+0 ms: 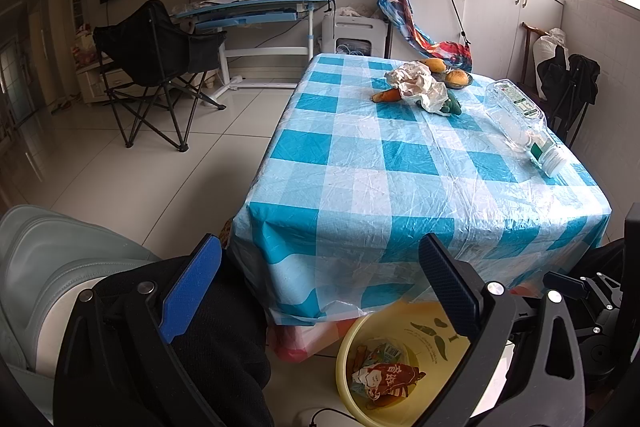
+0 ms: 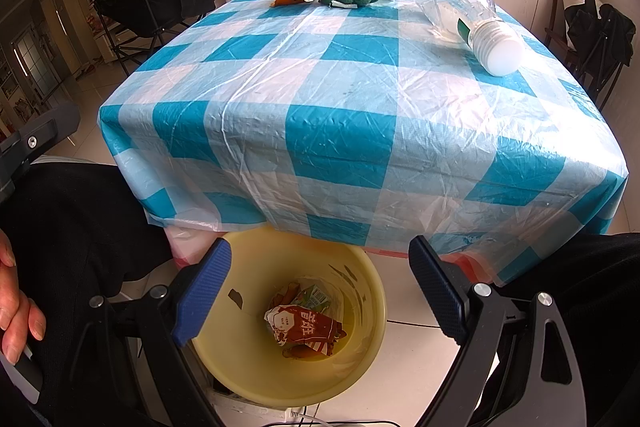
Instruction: Collect trash
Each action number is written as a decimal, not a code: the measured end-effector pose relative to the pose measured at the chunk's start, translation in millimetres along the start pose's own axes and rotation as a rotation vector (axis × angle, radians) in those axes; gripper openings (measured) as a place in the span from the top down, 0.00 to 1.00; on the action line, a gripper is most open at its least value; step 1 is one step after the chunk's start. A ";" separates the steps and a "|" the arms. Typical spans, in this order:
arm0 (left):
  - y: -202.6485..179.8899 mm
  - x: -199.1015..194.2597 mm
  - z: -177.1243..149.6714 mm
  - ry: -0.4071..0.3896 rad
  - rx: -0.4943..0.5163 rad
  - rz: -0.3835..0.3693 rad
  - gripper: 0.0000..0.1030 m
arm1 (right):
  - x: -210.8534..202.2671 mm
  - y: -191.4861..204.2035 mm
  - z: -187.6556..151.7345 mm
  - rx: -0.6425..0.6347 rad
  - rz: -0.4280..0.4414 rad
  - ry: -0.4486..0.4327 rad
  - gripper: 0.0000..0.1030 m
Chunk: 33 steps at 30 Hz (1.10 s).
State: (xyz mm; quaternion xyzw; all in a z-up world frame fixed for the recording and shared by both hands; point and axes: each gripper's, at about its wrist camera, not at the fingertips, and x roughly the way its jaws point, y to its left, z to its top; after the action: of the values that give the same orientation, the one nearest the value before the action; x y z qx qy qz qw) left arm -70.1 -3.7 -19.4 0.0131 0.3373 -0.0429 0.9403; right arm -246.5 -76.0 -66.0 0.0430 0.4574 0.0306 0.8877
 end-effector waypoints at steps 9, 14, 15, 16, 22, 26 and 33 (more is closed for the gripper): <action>10.6 -0.1 0.5 -0.013 -0.057 -0.001 0.07 | -25.7 -8.8 9.1 0.011 0.004 -0.092 0.16; 10.9 -3.9 1.8 -0.031 -0.083 -0.010 0.07 | -63.1 -50.1 30.8 0.082 -0.036 -0.226 0.16; 9.8 -4.1 2.2 -0.036 -0.083 -0.011 0.07 | -65.6 -61.8 35.7 0.097 -0.055 -0.240 0.16; 9.0 -3.7 2.8 -0.037 -0.083 -0.012 0.07 | -65.0 -73.8 40.9 0.116 -0.068 -0.243 0.16; -0.8 7.7 9.0 -0.008 -0.076 -0.017 0.07 | -35.1 -123.5 83.3 0.147 -0.087 -0.209 0.16; -11.2 19.2 20.7 0.016 -0.057 -0.017 0.07 | -20.0 -127.6 111.1 0.111 -0.047 -0.224 0.16; -34.3 34.6 43.4 0.025 -0.023 -0.005 0.07 | 25.9 -122.9 161.9 0.043 0.037 -0.142 0.16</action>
State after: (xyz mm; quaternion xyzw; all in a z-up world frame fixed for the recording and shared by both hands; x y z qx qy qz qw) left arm -19.0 -42.6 -7.7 0.0020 0.3494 -0.0409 0.9361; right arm -97.7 -203.6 -6.3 0.0725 0.3930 0.0342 0.9160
